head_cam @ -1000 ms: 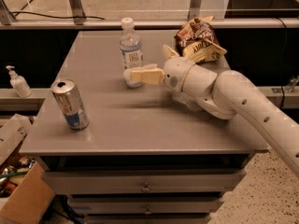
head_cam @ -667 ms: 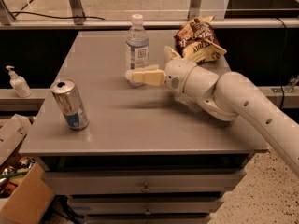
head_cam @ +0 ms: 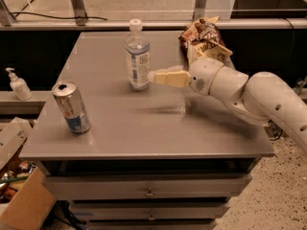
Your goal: Place blue plastic bottle upright
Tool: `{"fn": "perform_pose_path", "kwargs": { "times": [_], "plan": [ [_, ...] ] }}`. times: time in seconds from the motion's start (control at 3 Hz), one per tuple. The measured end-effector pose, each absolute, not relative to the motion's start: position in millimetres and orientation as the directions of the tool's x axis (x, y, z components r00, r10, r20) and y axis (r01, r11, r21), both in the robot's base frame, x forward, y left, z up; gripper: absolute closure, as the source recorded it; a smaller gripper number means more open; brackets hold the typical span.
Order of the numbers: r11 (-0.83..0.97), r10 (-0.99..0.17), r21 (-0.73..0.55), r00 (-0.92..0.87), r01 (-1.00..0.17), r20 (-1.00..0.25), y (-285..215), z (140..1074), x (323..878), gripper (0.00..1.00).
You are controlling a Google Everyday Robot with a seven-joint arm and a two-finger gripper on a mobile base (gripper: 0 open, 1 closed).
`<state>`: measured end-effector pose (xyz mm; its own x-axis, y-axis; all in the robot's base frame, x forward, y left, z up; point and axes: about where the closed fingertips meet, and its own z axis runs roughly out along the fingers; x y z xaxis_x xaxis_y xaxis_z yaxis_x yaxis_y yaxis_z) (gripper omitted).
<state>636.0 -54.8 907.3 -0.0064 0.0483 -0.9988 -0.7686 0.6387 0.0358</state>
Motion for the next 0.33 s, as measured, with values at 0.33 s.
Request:
{"fn": "perform_pose_path", "kwargs": {
  "times": [0.33],
  "plan": [
    [0.638, 0.045, 0.034, -0.007, -0.77, -0.999, -55.4, 907.1, 635.5, 0.0]
  ]
}}
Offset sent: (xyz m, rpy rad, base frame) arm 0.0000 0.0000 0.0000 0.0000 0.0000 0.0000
